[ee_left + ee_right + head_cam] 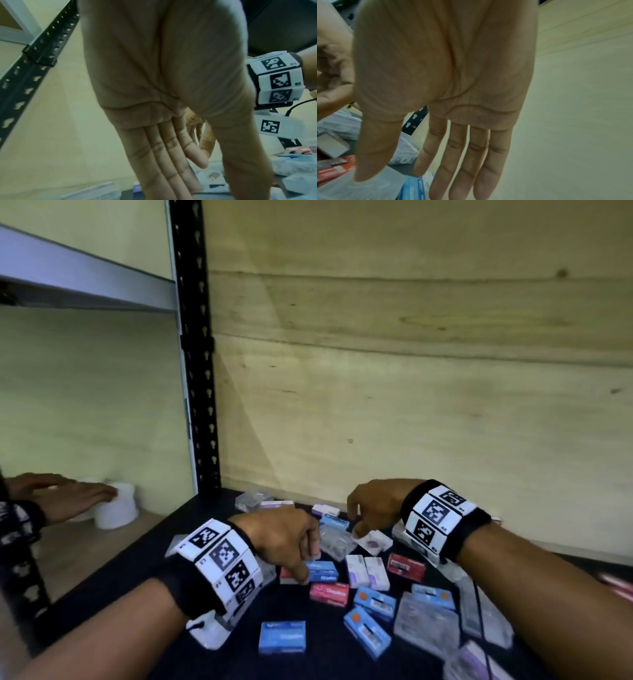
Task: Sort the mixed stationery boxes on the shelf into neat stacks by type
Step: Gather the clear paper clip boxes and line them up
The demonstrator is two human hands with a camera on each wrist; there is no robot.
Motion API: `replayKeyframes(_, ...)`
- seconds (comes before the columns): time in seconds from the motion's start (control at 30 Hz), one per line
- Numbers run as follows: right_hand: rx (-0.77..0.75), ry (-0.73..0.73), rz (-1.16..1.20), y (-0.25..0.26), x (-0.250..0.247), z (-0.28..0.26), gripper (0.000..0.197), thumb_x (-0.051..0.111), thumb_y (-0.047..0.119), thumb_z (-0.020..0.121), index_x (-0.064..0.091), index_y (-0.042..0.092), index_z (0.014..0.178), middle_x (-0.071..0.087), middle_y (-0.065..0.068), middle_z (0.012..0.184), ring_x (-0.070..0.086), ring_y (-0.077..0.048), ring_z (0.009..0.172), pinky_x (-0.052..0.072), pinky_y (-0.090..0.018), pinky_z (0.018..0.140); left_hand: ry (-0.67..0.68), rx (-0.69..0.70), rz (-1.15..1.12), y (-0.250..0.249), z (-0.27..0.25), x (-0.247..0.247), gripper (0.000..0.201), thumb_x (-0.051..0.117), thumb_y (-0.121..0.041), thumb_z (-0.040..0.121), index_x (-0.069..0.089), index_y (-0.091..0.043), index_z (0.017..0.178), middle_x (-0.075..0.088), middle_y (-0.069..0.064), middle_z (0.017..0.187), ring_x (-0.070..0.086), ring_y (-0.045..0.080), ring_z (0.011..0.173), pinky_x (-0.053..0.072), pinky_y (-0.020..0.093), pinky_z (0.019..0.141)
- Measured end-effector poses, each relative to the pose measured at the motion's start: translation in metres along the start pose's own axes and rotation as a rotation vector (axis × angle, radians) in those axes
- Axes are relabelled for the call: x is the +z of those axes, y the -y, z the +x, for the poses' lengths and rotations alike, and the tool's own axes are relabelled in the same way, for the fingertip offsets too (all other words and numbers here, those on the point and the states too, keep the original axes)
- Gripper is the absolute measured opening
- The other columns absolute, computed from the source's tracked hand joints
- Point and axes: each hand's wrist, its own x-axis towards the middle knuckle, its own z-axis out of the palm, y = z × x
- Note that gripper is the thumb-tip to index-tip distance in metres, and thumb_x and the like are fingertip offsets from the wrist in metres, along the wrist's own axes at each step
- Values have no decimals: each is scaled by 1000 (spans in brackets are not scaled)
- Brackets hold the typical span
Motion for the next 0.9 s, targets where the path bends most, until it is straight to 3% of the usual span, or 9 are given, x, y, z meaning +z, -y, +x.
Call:
replayKeyframes(0.13, 0, 5, 8, -2, 6, -14, 42, 68, 44, 89, 63, 19, 123, 65, -1, 121, 61, -25, 106, 49, -38, 90, 10, 4, -2, -10, 1, 8, 39, 83, -20, 73, 63, -19, 107, 68, -5, 105, 55, -3, 64, 41, 10, 51)
replayKeyframes(0.4, -29, 1, 25, 2, 5, -20, 43, 67, 44, 90, 61, 21, 126, 63, 2, 126, 59, -21, 109, 45, -33, 86, 10, -16, -35, -5, -6, -6, 42, 83, -25, 74, 63, -20, 110, 70, -7, 104, 64, 6, 86, 47, 15, 68)
replayKeyframes(0.5, -38, -17, 43, 4, 1, -15, 42, 67, 46, 89, 60, 25, 124, 62, 3, 124, 58, -16, 94, 43, -29, 77, -31, -56, -40, 6, -9, -16, 36, 82, -29, 76, 63, -22, 106, 71, -9, 98, 65, 5, 83, 50, 18, 68)
replayKeyframes(0.6, -48, -32, 74, 8, -3, -5, 40, 67, 48, 89, 58, 25, 121, 68, 2, 113, 60, -12, 77, 45, -27, 66, -90, -110, 33, 22, -11, -28, 34, 77, -42, 77, 64, -25, 103, 69, -10, 98, 65, 8, 88, 52, 25, 77)
replayKeyframes(0.67, -63, -46, 94, 12, -5, 4, 41, 67, 48, 89, 58, 25, 121, 69, 3, 110, 65, -15, 82, 50, -30, 73, -121, -159, 73, 37, -10, -37, 33, 74, -46, 79, 64, -25, 102, 68, -10, 99, 63, 9, 90, 52, 27, 81)
replayKeyframes(0.77, -103, -64, 89, 21, -9, 19, 43, 66, 46, 91, 56, 24, 126, 62, 3, 120, 59, -17, 85, 47, -32, 81, -148, -230, 77, 62, -5, -48, 28, 74, -45, 79, 66, -24, 97, 67, -9, 96, 63, 10, 89, 53, 31, 86)
replayKeyframes(0.9, -141, -57, 93, 33, -13, 49, 47, 68, 47, 88, 56, 25, 127, 61, 1, 125, 60, -22, 106, 50, -40, 94, -149, -318, 110, 99, 9, -61, 24, 73, -43, 81, 65, -24, 94, 66, -9, 92, 61, 11, 88, 52, 30, 85)
